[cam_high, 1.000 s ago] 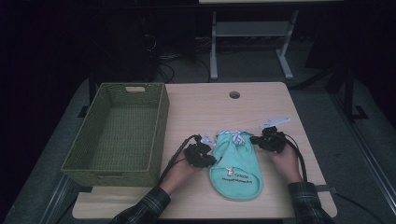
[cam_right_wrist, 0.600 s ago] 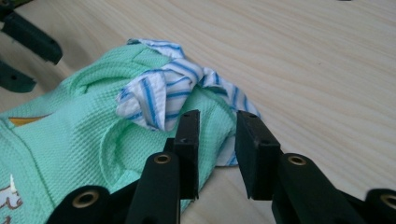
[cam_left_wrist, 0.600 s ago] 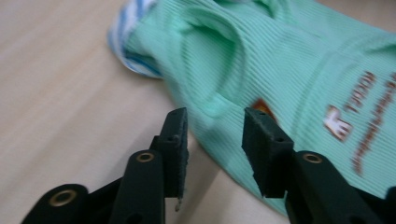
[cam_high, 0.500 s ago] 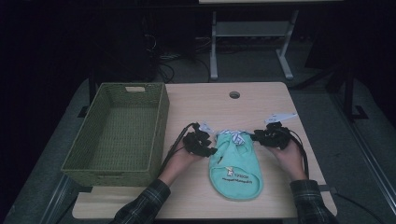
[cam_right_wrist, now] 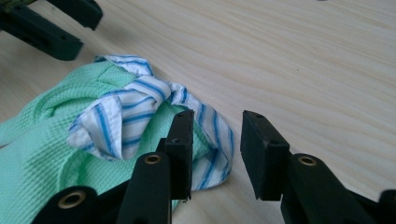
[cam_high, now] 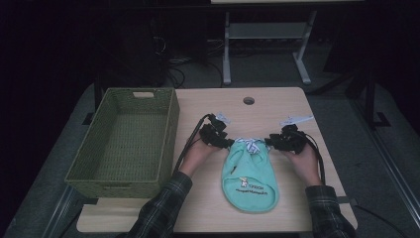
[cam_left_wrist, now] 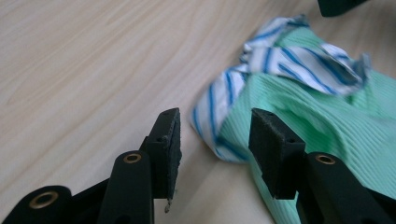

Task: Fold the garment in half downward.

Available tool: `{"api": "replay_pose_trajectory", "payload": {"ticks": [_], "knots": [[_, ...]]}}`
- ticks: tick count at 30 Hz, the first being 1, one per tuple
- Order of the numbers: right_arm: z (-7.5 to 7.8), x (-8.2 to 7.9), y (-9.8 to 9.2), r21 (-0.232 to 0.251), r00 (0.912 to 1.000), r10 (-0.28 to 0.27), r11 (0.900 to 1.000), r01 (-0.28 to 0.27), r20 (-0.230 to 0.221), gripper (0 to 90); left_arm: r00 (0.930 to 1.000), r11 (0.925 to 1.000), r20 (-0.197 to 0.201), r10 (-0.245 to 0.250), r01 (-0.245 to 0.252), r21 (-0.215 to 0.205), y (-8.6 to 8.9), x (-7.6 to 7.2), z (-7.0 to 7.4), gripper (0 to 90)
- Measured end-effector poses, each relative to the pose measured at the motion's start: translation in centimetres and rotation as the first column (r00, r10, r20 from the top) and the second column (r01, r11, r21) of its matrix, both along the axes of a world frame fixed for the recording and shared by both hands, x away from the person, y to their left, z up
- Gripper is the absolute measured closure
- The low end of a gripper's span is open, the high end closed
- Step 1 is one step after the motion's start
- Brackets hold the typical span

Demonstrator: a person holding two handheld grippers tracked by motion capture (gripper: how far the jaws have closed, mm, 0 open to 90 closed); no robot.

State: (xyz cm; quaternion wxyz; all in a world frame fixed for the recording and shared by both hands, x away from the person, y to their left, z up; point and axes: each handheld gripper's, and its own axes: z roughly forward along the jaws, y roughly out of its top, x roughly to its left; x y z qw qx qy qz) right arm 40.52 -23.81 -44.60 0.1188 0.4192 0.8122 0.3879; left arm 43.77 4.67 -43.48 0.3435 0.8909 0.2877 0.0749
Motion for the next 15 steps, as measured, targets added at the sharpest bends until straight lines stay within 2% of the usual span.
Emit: {"api": "replay_pose_trajectory", "payload": {"ticks": [5,11,15], "knots": [[-0.6,0.6,0.5,0.018,1.0000,0.001,1.000,-0.001,-0.010,63.8,0.9999,1.0000,-0.017,0.004,-0.004,0.007,-0.8,1.1,-0.9,52.5],[-1.8,1.0,0.9,0.001,0.9992,0.009,1.000,-0.009,-0.039,63.5,0.9991,0.9979,-0.041,-0.007,0.009,0.065,-1.6,1.3,-2.3,51.3],[-2.4,1.3,0.9,-0.004,0.9990,0.016,1.000,-0.016,-0.042,62.7,0.9996,0.9978,-0.026,-0.008,0.009,0.066,-1.6,1.3,-2.5,51.7]]}}
